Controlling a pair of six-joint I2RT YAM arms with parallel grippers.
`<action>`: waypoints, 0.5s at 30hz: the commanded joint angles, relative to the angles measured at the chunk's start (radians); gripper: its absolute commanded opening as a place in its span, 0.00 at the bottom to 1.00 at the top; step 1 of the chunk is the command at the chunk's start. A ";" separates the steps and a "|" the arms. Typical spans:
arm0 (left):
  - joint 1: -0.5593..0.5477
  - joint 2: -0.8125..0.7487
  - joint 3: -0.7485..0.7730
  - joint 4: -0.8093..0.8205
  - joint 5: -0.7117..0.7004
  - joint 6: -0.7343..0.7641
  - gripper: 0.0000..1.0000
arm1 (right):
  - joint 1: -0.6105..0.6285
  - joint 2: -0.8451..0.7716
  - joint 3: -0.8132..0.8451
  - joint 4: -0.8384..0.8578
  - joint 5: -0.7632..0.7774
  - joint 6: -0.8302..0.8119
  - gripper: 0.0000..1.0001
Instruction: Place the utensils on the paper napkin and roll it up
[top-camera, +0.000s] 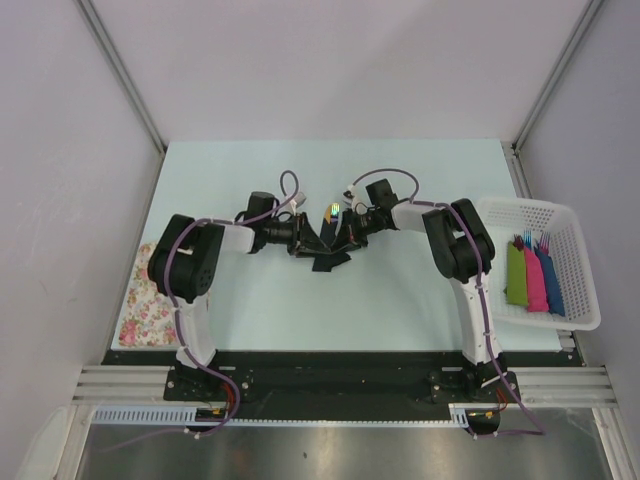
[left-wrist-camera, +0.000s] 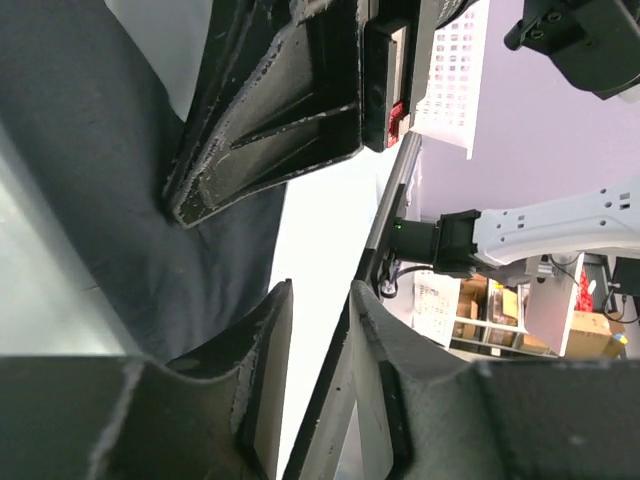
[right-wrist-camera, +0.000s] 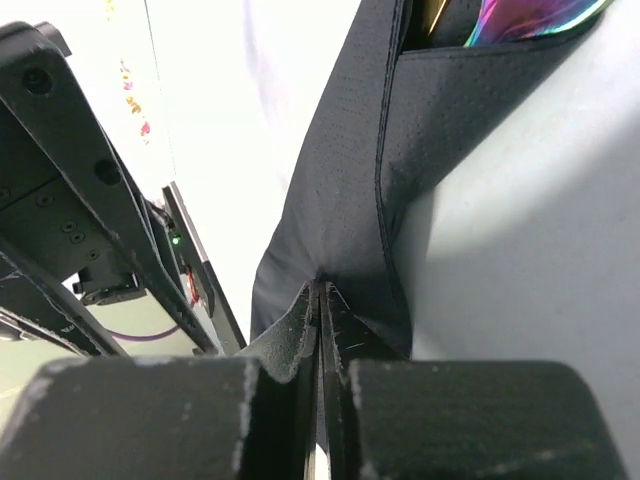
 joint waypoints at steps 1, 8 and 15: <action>-0.029 0.001 0.002 0.099 0.036 -0.080 0.33 | -0.003 0.058 0.010 -0.082 0.143 -0.085 0.02; -0.043 0.108 -0.074 0.133 0.001 -0.114 0.31 | -0.008 0.058 0.013 -0.102 0.152 -0.105 0.02; -0.014 0.180 -0.093 0.090 -0.036 -0.077 0.28 | 0.004 0.073 0.047 -0.120 0.166 -0.123 0.02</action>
